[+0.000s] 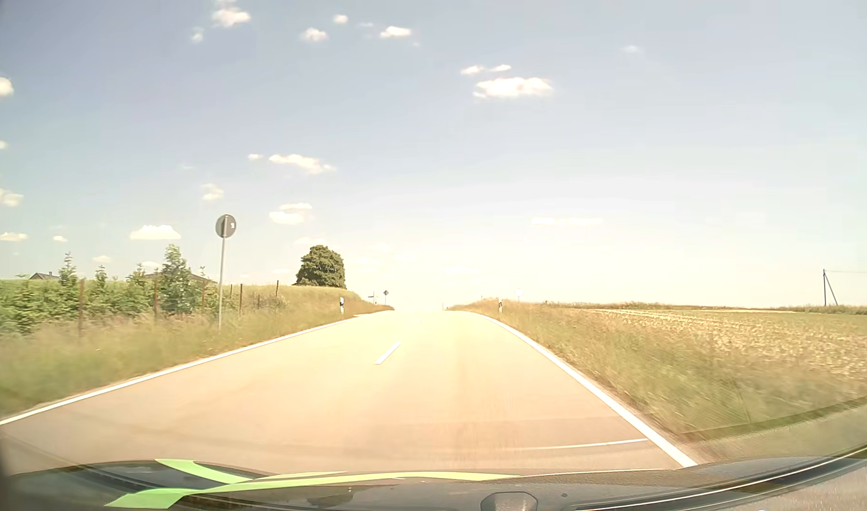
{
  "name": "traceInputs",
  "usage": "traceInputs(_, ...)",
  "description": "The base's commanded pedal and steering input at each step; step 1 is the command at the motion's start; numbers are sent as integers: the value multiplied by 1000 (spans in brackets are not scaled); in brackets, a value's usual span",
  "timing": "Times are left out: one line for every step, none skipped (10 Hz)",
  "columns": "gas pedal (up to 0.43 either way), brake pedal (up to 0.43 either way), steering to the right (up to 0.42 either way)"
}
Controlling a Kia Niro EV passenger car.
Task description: Follow the waypoints while adhering to traffic rules and regulations
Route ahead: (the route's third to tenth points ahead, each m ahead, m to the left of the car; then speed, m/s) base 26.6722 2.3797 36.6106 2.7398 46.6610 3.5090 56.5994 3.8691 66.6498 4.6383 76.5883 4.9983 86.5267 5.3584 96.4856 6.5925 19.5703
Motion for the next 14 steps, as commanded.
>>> traceInputs(98,0,-14)
traceInputs(130,0,-14)
traceInputs(150,0,-13)
traceInputs(197,0,-11)
traceInputs(209,0,-7)
traceInputs(220,0,-6)
traceInputs(240,0,-6)
traceInputs(268,0,-6)
traceInputs(268,0,-6)
traceInputs(268,0,-6)
traceInputs(260,0,-6)
traceInputs(240,0,-7)
traceInputs(220,0,-7)
traceInputs(177,0,-7)
